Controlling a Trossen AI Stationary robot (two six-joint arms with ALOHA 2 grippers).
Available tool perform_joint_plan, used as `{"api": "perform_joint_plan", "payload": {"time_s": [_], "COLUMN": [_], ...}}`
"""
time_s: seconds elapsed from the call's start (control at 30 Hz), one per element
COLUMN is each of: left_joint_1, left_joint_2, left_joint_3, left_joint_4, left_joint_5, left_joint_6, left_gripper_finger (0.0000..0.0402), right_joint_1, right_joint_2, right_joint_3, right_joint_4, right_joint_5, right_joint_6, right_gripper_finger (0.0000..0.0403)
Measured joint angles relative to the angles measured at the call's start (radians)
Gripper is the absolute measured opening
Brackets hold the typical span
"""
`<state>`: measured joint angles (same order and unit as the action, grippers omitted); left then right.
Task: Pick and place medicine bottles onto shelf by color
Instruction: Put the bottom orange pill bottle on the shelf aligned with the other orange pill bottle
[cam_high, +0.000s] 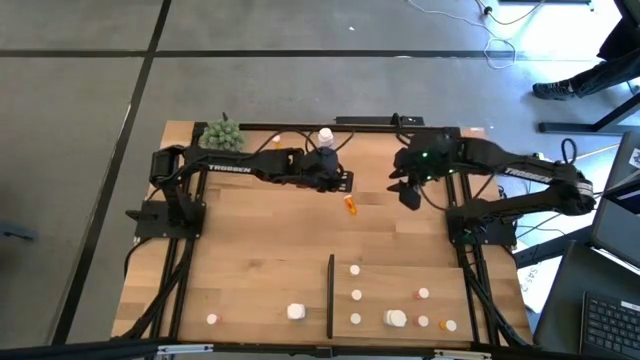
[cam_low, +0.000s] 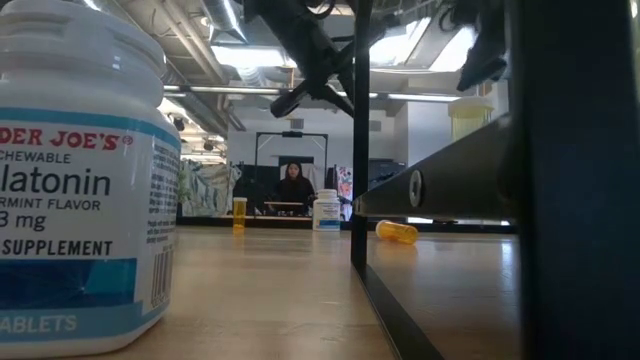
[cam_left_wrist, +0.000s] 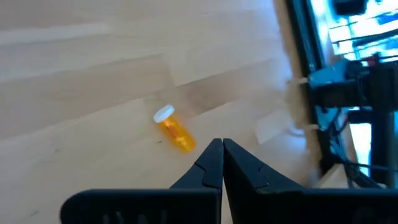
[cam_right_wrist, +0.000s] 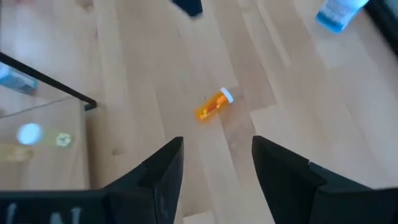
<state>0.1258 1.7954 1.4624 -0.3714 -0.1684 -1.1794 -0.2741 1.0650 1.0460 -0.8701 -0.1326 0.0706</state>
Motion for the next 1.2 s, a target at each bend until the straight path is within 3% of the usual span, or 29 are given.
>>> {"api": "perform_joint_plan", "payload": {"time_s": [0.47,0.67,0.97,1.2], "left_joint_1": [-0.047,-0.056,-0.056,-0.055], "left_joint_2": [0.000,0.000,0.000,0.000], "left_joint_3": [0.000,0.000,0.000,0.000], "left_joint_4": [-0.090,-0.106,-0.113,-0.115], "left_joint_5": [-0.049,-0.048,-0.048,-0.049], "left_joint_6": [-0.102,-0.103,-0.102,-0.102], "left_gripper_finger": [0.0002,0.0002,0.0002,0.0002], "right_joint_1": [0.000,-0.001,-0.001,0.000], "right_joint_2": [0.068,0.199,0.406,0.503], "right_joint_3": [-0.381,-0.395,-0.396,-0.396], "right_joint_4": [0.573,0.686,0.693,0.806], "right_joint_5": [-0.048,-0.045,-0.043,0.008], "right_joint_6": [0.084,0.085,0.133,0.126], "right_gripper_finger": [0.0192,0.0192,0.0192,0.0192]}}
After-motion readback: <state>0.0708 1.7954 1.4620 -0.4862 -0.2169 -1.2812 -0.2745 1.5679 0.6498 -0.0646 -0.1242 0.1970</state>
